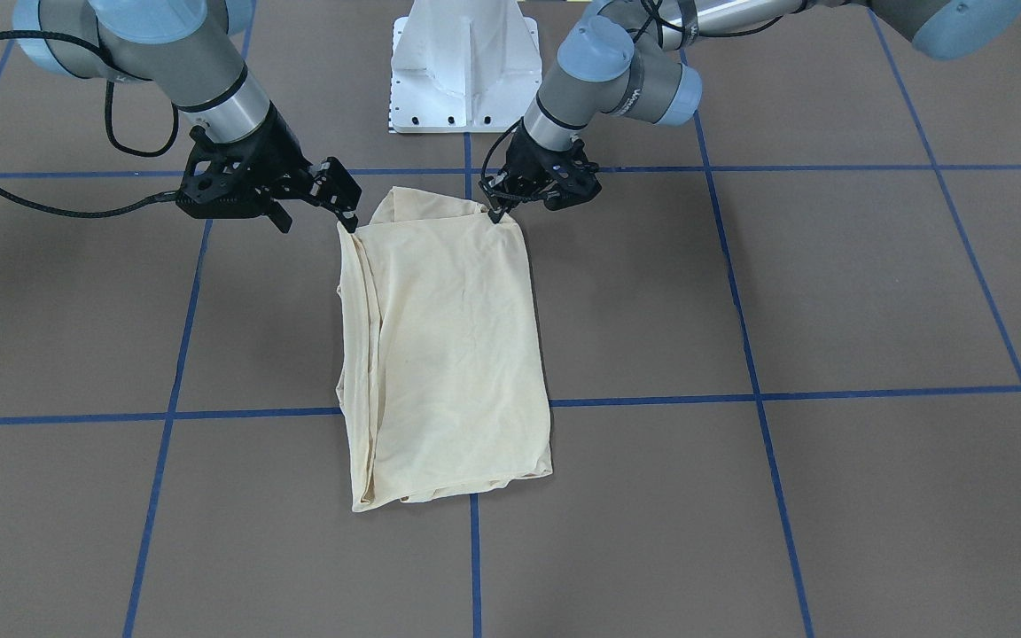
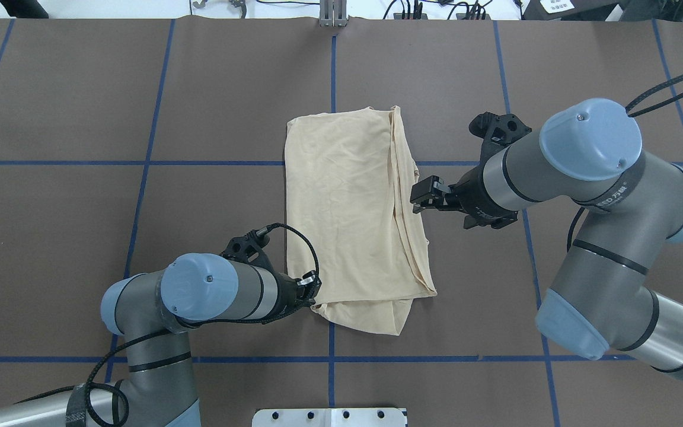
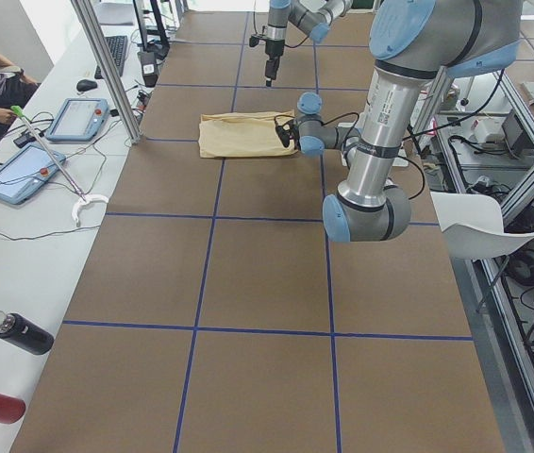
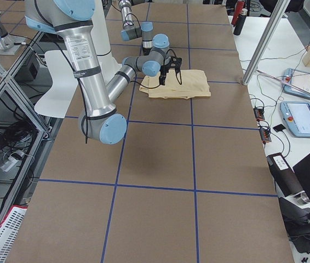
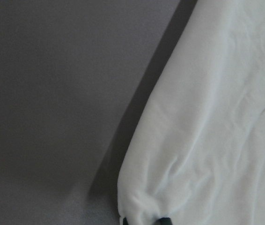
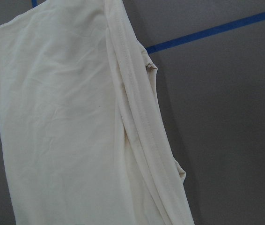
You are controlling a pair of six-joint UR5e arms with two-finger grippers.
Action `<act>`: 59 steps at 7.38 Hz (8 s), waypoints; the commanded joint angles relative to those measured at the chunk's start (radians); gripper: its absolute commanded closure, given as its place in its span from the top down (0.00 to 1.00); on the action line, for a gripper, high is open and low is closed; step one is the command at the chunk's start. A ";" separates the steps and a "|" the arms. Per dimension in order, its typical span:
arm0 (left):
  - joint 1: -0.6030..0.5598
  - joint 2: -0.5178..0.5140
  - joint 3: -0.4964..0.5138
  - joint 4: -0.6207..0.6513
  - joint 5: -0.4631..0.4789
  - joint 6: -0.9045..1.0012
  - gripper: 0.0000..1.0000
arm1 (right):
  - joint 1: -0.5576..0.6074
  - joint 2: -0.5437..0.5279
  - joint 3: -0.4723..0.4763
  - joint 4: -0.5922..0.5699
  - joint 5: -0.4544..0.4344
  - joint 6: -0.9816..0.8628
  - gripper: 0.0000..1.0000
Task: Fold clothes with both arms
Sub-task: 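Lower both grippers to the near ends of the folded shirt's long sides, then close both grippers on the shirt's near corners, then lift the near edge with both grippers and fold it away from the robot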
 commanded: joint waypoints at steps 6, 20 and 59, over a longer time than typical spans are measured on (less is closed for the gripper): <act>-0.003 -0.002 -0.059 0.020 0.000 -0.001 0.00 | -0.023 -0.017 -0.005 0.000 -0.010 0.005 1.00; -0.005 -0.002 -0.067 0.020 0.000 -0.001 0.00 | -0.261 0.019 -0.146 -0.032 -0.191 0.162 1.00; 0.084 0.009 -0.209 0.161 -0.052 0.013 0.00 | -0.321 -0.093 0.032 -0.054 -0.036 0.221 0.00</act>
